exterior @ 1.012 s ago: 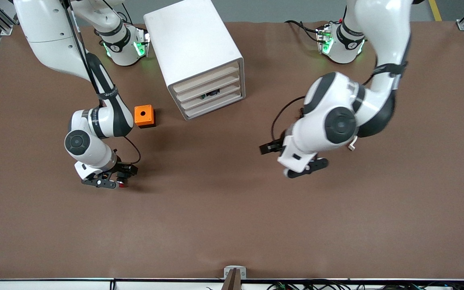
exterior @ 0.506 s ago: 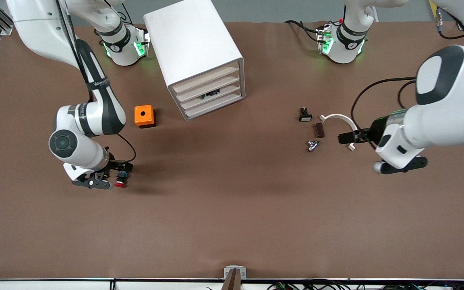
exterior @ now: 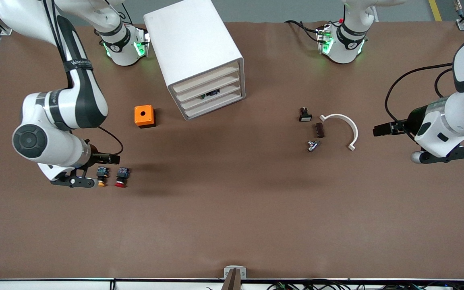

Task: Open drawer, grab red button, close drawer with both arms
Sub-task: 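Release the red button with the right gripper while the left gripper withdraws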

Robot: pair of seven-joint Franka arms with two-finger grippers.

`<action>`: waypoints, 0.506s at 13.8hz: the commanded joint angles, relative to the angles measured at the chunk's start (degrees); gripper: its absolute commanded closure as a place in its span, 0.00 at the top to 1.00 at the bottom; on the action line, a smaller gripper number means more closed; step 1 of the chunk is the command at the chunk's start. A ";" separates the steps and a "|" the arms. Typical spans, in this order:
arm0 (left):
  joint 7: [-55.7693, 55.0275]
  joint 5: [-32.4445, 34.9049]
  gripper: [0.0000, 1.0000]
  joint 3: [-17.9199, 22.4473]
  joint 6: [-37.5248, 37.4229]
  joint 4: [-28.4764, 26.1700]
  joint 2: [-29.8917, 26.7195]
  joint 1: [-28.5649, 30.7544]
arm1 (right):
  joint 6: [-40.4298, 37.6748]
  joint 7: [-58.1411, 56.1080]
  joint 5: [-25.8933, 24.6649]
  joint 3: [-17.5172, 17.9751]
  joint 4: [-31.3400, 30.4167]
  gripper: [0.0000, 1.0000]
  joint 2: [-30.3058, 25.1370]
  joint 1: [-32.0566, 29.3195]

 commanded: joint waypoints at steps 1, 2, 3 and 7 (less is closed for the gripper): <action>0.95 1.56 0.99 0.10 6.36 -9.96 -7.29 -0.50 | -3.88 -5.68 -0.14 0.87 2.25 1.00 -2.03 -4.09; 0.96 1.65 0.99 0.80 9.34 -13.56 -9.58 -1.38 | -4.84 -7.09 -0.13 0.87 2.16 1.00 -3.08 -4.89; 1.04 1.65 0.99 1.33 12.33 -17.25 -11.86 -1.56 | -5.90 -7.97 -0.05 0.87 2.25 1.00 -3.79 -5.68; 3.15 1.65 0.99 2.04 17.45 -23.17 -17.15 -0.86 | -9.07 -12.45 -0.05 0.87 2.16 1.00 -7.48 -9.19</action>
